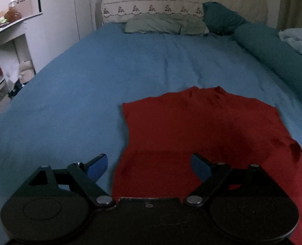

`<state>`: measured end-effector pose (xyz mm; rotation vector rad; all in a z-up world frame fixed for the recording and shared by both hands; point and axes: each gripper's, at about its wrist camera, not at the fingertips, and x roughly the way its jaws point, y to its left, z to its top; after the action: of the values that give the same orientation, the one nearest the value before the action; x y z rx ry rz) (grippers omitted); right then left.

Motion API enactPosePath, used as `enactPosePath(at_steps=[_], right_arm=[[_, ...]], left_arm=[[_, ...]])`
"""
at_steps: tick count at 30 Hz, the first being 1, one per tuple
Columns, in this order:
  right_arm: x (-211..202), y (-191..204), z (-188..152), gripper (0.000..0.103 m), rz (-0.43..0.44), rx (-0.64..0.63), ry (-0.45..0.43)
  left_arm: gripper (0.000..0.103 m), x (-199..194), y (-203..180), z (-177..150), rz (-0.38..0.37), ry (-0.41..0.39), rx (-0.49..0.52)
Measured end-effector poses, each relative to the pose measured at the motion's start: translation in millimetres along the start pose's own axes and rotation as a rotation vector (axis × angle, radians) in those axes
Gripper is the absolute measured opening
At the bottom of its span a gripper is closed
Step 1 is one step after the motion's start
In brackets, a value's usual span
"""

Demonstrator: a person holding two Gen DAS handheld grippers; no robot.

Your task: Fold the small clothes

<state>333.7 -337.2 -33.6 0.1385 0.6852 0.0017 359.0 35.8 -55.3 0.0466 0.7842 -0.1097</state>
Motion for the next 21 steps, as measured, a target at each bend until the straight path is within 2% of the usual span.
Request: enactPosePath(at_steps=[4, 5, 9, 14, 15, 18, 19, 21], right_arm=[[-68.3, 6.9, -34.6, 0.101, -0.017, -0.023, 0.018], [-72.4, 4.7, -40.0, 0.101, -0.019, -0.023, 0.027], [-113.7, -4.3, -107.6, 0.101, -0.025, 0.008, 0.069], [-138.0, -8.1, -190.2, 0.099, -0.071, -0.002, 0.117], [-141.7, -7.7, -204.6, 0.099, -0.077, -0.001, 0.121], [-153.0, -7.3, -237.6, 0.095, -0.076, 0.037, 0.119], [-156.8, -6.6, -246.2, 0.094, -0.079, 0.053, 0.118], [-160.0, -3.8, -259.1, 0.092, -0.096, 0.065, 0.116]], left_arm=[[0.092, -40.4, 13.7, -43.0, -0.015, 0.013, 0.009], [0.092, -48.1, 16.1, -56.9, -0.013, 0.02, 0.018], [0.091, -66.1, 28.6, -110.8, -0.019, 0.048, 0.004], [0.085, -88.6, 37.5, -171.8, -0.007, 0.045, -0.037], [0.079, -92.6, 38.2, -180.7, -0.008, 0.046, -0.042], [0.073, -99.1, 37.4, -207.1, -0.036, 0.058, -0.063], [0.067, -99.0, 35.7, -213.9, -0.043, 0.063, -0.067], [0.066, -100.9, 31.8, -224.8, -0.046, 0.05, -0.063]])
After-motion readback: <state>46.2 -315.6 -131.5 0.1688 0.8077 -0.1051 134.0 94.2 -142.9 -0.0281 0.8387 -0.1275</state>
